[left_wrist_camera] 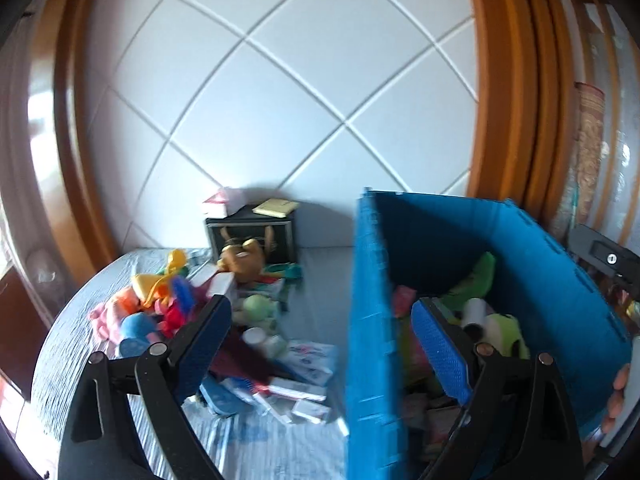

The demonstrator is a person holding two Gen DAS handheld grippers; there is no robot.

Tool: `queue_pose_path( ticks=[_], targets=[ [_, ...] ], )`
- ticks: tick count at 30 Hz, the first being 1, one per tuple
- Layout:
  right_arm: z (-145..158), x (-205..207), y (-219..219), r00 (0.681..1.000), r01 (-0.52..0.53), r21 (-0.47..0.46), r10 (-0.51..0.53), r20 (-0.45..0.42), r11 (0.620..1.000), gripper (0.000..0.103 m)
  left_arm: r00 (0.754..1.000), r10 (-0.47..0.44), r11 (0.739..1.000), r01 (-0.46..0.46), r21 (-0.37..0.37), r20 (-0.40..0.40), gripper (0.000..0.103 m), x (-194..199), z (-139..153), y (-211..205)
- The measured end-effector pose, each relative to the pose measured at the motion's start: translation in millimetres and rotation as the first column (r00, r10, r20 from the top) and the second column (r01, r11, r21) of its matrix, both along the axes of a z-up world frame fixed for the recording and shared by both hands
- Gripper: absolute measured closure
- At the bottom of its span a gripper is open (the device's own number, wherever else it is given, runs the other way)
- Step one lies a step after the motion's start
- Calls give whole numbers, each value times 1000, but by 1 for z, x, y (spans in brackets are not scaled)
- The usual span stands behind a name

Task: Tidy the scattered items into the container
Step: 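Withdraw both grippers from the bin back toward the toy pile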

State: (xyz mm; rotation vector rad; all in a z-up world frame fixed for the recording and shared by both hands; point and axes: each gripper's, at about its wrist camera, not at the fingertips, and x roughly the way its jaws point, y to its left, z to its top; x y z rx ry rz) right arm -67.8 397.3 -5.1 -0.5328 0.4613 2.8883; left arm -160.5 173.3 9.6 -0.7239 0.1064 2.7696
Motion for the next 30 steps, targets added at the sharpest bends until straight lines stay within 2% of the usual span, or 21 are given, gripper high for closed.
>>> queue_pose_path(
  ticks=[3,9,13,16,20,23,25,30],
  targets=[
    [4,-3,-55,999,-28,31,29,-23,999,0,998,63,998,-63,31,-4,10,-4,-7,-63],
    [0,-20,-178,995,-73,46,76,-67,996,0,989,149,989,-149,14,-5,10,-15,-29,-201],
    [-19,-43,-255,993,-118,44,119,-16,992,0,976,212,977,-213,-3,51,10,-36,-52,-285],
    [-37,-64,-298,987,-153,44,150,61,987,0,961,254,967,-254,-13,112,10,-53,-71,-331],
    [-57,-92,-327,977,-180,32,175,126,983,0,942,301,953,-301,-21,147,10,-70,-92,-374],
    [-72,-117,-340,965,-215,26,209,156,976,0,916,350,935,-356,-7,194,10,-84,-108,-404],
    [-81,-135,-344,958,-239,7,235,161,971,0,897,386,920,-390,-26,215,10,-93,-115,-418],
    [-108,-185,-364,936,-277,-59,283,207,959,0,868,432,900,-431,-61,244,10,-111,-129,-445]
  ],
)
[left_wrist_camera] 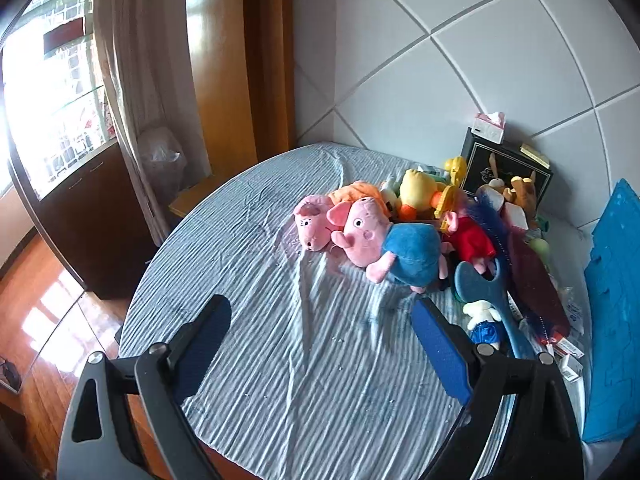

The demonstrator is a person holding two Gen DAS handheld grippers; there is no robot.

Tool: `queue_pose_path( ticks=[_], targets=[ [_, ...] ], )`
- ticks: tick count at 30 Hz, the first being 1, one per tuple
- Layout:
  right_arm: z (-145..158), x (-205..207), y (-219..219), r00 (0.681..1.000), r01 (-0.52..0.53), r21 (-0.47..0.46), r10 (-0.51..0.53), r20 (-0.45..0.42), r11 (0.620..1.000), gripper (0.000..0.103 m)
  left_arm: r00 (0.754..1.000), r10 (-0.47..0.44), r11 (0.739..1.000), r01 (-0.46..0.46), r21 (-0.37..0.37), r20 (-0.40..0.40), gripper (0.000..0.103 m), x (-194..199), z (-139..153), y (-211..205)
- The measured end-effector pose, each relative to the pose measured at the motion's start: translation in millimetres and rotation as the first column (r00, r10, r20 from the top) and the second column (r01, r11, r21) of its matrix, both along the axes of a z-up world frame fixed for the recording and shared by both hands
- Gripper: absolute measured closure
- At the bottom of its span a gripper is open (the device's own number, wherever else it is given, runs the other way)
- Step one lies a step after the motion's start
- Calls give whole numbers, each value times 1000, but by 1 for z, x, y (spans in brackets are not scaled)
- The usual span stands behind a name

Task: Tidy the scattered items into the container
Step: 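Withdraw both grippers from the bin back toward the toy pile, then grasp the pink pig plush in blue shirt with both grippers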

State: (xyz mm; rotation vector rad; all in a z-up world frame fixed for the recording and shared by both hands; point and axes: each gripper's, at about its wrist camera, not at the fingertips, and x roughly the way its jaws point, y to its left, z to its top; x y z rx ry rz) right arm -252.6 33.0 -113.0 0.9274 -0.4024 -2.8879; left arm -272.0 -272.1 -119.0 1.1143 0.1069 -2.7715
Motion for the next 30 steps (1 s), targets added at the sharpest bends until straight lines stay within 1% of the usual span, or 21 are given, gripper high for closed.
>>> queue_pose_path(
  ticks=[4,7,9,11,15,18,20,22,25,27,30],
  targets=[
    [-12,-34,-22,999,-22,13,22,47,1000,0,1000,6,1000,-7,3,24,10,-27,-9,-21],
    [-21,-56,-39,998,-3,16,2,64,1000,0,999,-22,1000,22,7,46,10,-58,-19,-36],
    [-29,-71,-50,996,13,11,-13,86,1000,0,997,-55,998,55,6,62,10,-82,-26,-47],
    [-41,-87,-62,991,58,9,-59,119,998,0,991,-105,994,106,1,76,10,-107,-33,-58],
    [-65,-117,-89,974,129,-22,-122,193,991,0,977,-192,981,193,-6,95,10,-156,-48,-75],
    [-81,-140,-108,957,168,-35,-154,247,985,0,952,-275,961,277,-1,134,10,-189,-67,-76],
    [-93,-155,-116,947,183,-49,-163,276,982,0,931,-329,943,334,-7,158,10,-205,-81,-69],
    [-109,-171,-122,935,194,-49,-169,311,980,0,906,-382,922,387,6,184,10,-220,-98,-60],
    [-135,-198,-134,920,173,-42,-146,364,984,0,866,-450,890,455,32,216,10,-236,-123,-43],
    [-151,-214,-140,911,155,-36,-129,392,987,0,847,-478,875,483,36,232,10,-245,-137,-33],
    [-175,-229,-141,889,154,-14,-133,439,988,0,807,-531,843,534,63,259,10,-255,-154,-17]
  ],
)
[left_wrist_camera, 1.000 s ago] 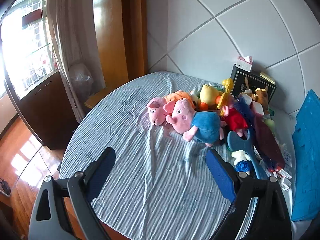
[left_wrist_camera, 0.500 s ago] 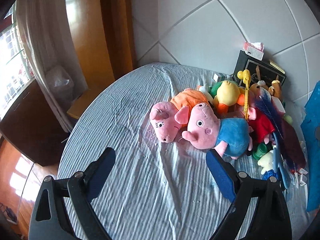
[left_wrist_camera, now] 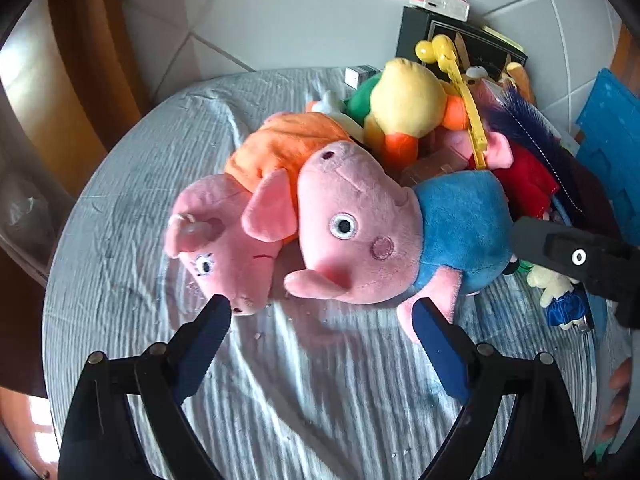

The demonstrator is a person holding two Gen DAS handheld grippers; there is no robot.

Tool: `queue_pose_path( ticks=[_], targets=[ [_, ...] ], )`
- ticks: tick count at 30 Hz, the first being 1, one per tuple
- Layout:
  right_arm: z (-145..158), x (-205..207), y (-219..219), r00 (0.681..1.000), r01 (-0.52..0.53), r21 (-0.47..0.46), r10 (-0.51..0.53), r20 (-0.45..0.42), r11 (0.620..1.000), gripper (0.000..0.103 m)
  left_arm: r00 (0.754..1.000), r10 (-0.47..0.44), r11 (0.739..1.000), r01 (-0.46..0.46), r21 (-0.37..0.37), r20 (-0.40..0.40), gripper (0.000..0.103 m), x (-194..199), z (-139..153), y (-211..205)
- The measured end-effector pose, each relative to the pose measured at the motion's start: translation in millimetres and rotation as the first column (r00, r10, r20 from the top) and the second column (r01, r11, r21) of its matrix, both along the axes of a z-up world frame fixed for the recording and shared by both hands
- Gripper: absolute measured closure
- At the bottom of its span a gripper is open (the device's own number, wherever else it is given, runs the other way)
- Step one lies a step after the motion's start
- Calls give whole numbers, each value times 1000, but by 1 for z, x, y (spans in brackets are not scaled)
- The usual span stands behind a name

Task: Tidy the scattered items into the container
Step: 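Grasp the pink pig plush in blue shirt with both grippers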

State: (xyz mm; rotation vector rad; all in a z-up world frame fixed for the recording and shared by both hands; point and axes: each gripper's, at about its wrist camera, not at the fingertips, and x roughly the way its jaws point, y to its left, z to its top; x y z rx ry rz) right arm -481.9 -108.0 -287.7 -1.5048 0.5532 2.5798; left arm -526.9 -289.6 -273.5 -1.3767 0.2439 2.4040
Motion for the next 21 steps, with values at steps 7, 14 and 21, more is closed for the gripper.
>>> queue_pose_path(
  ticks=[7,14,21],
  targets=[
    [-39,-12,17,996,8,25,-11,89,1000,0,997,-70,997,70,16,38,10,-22,-28,25],
    [-60,-19,20,997,-24,-38,27,66,999,0,993,-110,993,108,56,39,10,-34,-44,33],
    [-75,-24,18,999,-28,-42,30,28,999,0,990,-140,986,139,88,7,13,-34,-52,36]
  ],
)
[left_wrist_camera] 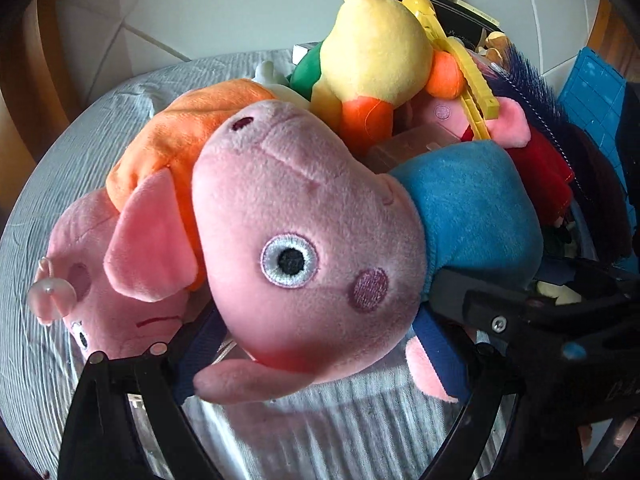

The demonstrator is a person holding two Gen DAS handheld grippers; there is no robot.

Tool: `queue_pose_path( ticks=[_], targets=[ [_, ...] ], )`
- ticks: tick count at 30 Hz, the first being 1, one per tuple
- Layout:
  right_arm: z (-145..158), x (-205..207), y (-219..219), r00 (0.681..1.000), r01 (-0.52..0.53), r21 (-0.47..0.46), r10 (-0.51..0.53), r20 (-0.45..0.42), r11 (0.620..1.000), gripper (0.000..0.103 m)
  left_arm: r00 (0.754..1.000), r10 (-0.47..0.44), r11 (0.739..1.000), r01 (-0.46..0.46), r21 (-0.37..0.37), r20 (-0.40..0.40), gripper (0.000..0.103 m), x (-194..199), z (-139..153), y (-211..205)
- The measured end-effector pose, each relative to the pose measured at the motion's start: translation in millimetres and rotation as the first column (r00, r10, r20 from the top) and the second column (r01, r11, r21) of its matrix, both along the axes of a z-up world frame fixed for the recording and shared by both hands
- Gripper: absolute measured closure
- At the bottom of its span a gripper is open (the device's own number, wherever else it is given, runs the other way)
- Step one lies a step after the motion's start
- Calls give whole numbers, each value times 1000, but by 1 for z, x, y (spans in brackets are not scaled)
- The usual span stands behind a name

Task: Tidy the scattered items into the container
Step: 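Grasp the pink pig plush in blue shirt with both grippers, then lift the pig plush and carry it over the blue bin with both grippers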

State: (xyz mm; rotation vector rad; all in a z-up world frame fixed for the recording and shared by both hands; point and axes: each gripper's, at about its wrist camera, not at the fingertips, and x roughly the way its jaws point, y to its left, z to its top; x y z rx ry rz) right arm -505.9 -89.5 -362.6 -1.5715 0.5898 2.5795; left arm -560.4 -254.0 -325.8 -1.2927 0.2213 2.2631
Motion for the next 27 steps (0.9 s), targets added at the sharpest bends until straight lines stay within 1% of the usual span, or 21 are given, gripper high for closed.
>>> queue_pose_path(
  ticks=[2,4,6,9,12,15,22,24,27],
  targets=[
    [3,2,-2,1000,-12,14,12,-8,1000,6,999,-21,1000,21,-1,-27,23,5,3,1],
    [10,8,-7,999,-26,50,27,-28,998,16,999,-18,1000,17,-7,-49,28,12,7,1],
    [17,17,-10,998,-31,66,34,-48,997,23,998,2,1000,-1,1,-69,30,20,16,-2],
    [32,34,-9,995,-40,51,45,-91,998,38,990,1,1000,-1,1,-138,33,39,37,-2],
    [52,51,-6,989,-46,45,52,-140,998,38,982,-5,1000,4,-4,-190,33,53,62,-3],
    [76,70,-4,979,-51,59,62,-196,997,38,972,-1,1000,3,11,-236,33,66,87,-2],
    [146,112,7,940,-53,86,79,-331,995,38,931,7,999,8,39,-365,33,100,162,6],
    [169,112,-2,929,-51,99,83,-360,994,38,918,12,999,9,51,-396,33,110,179,8],
    [203,129,4,911,-49,123,95,-401,991,38,898,14,998,15,61,-440,33,130,205,15]
  ],
)
